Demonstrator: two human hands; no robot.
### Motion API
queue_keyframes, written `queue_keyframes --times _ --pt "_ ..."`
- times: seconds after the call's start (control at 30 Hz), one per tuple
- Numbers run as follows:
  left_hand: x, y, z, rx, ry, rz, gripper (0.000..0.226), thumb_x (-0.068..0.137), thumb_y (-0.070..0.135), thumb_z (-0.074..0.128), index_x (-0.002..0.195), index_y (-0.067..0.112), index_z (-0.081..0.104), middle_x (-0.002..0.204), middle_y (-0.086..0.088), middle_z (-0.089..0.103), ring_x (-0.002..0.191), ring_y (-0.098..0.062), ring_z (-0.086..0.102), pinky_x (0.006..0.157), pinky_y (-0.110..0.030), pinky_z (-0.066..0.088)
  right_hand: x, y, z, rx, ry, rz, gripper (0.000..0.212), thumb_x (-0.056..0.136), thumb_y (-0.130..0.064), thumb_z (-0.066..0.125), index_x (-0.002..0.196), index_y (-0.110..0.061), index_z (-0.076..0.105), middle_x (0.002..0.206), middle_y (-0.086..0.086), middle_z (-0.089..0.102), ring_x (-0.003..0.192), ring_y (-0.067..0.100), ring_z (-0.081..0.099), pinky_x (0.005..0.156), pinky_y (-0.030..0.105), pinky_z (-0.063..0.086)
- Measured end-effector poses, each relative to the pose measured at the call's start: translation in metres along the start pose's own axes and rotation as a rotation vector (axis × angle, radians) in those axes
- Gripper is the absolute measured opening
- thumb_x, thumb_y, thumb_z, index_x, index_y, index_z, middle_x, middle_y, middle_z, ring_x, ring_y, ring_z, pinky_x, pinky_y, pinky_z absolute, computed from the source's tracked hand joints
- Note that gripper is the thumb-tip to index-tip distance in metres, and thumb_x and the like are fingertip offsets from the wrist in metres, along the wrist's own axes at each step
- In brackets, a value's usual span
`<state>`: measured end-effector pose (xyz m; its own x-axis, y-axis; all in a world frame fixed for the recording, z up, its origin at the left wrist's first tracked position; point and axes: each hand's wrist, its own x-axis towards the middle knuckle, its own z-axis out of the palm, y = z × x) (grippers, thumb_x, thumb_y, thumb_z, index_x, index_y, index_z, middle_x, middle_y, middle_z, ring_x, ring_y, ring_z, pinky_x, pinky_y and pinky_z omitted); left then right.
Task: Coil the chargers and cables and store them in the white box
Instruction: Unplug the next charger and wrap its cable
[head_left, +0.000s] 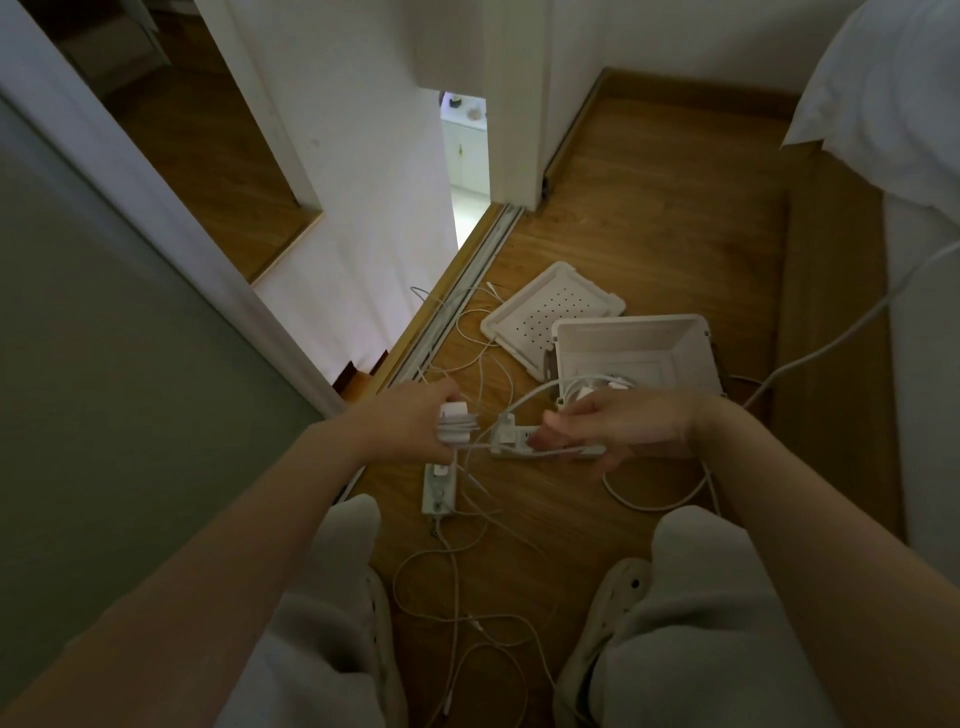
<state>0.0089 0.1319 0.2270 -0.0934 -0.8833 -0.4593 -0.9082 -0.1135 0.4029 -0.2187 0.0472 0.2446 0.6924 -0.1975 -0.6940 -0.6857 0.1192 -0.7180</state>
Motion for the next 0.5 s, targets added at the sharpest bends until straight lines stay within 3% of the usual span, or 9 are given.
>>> queue_keyframes --times 0.07,0.17,0.27,0.33,0.4,0.5 --pt "0.000 -0.001 -0.003 0.019 0.067 -0.018 0.041 0.079 0.025 0.072 0.108 0.027 0.043 0.106 0.004 0.058 0.091 -0.010 0.058 0.070 -0.017 0.048 -0.001 -0.003 0.004 -0.009 0.020 0.023 0.071 0.082 -0.059 0.035 0.139 -0.016 0.039 0.145 0.000 0.039 0.131 0.012 0.037 0.100 0.031 0.038" --pt "0.002 0.000 -0.005 0.113 0.116 -0.046 0.049 0.080 0.023 0.071 0.120 0.020 0.044 0.116 -0.002 0.059 0.100 -0.015 0.059 0.075 -0.021 0.049 -0.008 -0.012 0.008 0.146 -0.021 -0.032 0.077 0.084 -0.060 0.024 0.144 -0.012 0.029 0.150 0.000 0.031 0.140 0.018 0.025 0.105 0.036 0.032" --pt "0.003 0.000 -0.004 0.208 0.132 -0.084 0.051 0.081 0.021 0.070 0.124 0.020 0.042 0.122 -0.004 0.058 0.107 -0.019 0.059 0.081 -0.027 0.049 -0.012 -0.022 0.005 0.688 0.005 -0.136 0.080 0.086 -0.060 0.021 0.137 -0.002 0.037 0.140 0.011 0.043 0.133 0.025 0.039 0.098 0.037 0.044" --pt "0.003 0.000 -0.005 0.213 0.156 -0.069 0.049 0.081 0.022 0.070 0.121 0.021 0.042 0.122 -0.004 0.058 0.106 -0.019 0.059 0.081 -0.027 0.050 -0.009 -0.021 0.000 0.800 0.252 -0.131 0.069 0.095 -0.053 0.022 0.134 0.000 0.039 0.136 0.018 0.046 0.128 0.029 0.044 0.100 0.041 0.044" --pt "0.004 0.002 -0.003 0.187 0.195 -0.032 0.048 0.081 0.025 0.071 0.119 0.021 0.043 0.120 -0.003 0.059 0.104 -0.018 0.060 0.080 -0.027 0.051 -0.004 -0.018 0.003 0.324 0.604 -0.039 0.050 0.100 -0.039 0.032 0.130 -0.002 0.045 0.130 0.019 0.051 0.120 0.032 0.049 0.098 0.040 0.044" --pt "0.006 0.008 -0.001 0.146 0.225 0.012 0.049 0.079 0.028 0.072 0.118 0.024 0.043 0.117 0.000 0.061 0.101 -0.016 0.061 0.080 -0.028 0.054 0.012 -0.006 0.018 -0.424 0.799 0.053 0.034 0.097 -0.027 0.046 0.125 -0.009 0.050 0.115 0.010 0.061 0.101 0.023 0.060 0.073 0.023 0.047"
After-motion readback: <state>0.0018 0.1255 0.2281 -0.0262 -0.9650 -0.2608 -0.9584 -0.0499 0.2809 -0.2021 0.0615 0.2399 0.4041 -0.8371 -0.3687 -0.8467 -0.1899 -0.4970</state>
